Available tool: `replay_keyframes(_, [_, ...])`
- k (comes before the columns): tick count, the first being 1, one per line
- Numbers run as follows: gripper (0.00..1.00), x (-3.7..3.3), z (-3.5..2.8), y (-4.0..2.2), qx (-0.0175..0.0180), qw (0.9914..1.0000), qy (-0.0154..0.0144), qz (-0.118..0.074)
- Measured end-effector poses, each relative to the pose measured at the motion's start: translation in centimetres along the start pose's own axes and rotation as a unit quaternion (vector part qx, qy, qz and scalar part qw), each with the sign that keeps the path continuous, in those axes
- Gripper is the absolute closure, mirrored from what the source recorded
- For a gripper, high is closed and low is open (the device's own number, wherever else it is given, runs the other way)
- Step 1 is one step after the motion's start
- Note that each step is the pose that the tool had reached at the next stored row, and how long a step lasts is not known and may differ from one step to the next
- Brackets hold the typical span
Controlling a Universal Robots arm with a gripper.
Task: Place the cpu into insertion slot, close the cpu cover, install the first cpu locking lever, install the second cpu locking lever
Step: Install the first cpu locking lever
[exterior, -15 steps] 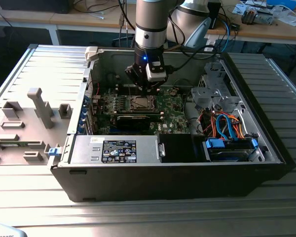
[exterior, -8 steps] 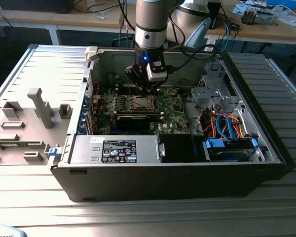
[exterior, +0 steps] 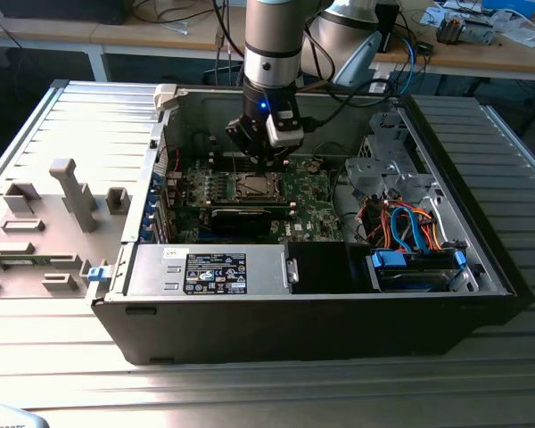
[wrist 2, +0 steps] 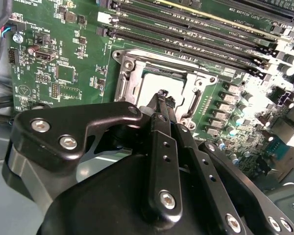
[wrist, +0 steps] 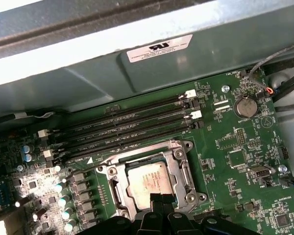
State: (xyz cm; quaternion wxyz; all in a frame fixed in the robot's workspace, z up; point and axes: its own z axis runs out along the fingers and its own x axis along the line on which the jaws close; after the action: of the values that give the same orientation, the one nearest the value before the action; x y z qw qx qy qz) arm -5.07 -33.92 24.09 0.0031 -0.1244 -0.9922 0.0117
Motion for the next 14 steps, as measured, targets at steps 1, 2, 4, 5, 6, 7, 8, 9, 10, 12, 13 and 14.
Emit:
replay_keyframes(1, [0.89, 0.0, 0.0, 0.0, 0.0, 1.0, 0.0, -0.002])
replay_keyframes(2, [0.89, 0.0, 0.0, 0.0, 0.0, 0.99999, -0.0001, -0.003])
replay_keyframes(4, [0.89, 0.0, 0.0, 0.0, 0.0, 0.99997, -0.0002, -0.008])
replay_keyframes(5, [0.89, 0.0, 0.0, 0.0, 0.0, 0.99996, -0.0002, -0.009])
replay_keyframes(6, [0.89, 0.0, 0.0, 0.0, 0.0, 0.99993, -0.0002, -0.011])
replay_keyframes(7, [0.89, 0.0, 0.0, 0.0, 0.0, 0.99992, -0.0003, -0.013])
replay_keyframes(8, [0.89, 0.0, 0.0, 0.0, 0.0, 0.9999, -0.0003, -0.014])
replay_keyframes(9, [0.89, 0.0, 0.0, 0.0, 0.0, 0.99985, -0.0004, -0.017])
replay_keyframes(10, [0.89, 0.0, 0.0, 0.0, 0.0, 0.9998, -0.0004, -0.02])
replay_keyframes(12, [0.89, 0.0, 0.0, 0.0, 0.0001, 0.99971, -0.0006, -0.024])
replay_keyframes(13, [0.89, 0.0, 0.0, 0.0, 0.0001, 0.99968, -0.0006, -0.025])
replay_keyframes(14, [0.89, 0.0, 0.0, 0.0, 0.0001, 0.99965, -0.0006, -0.026])
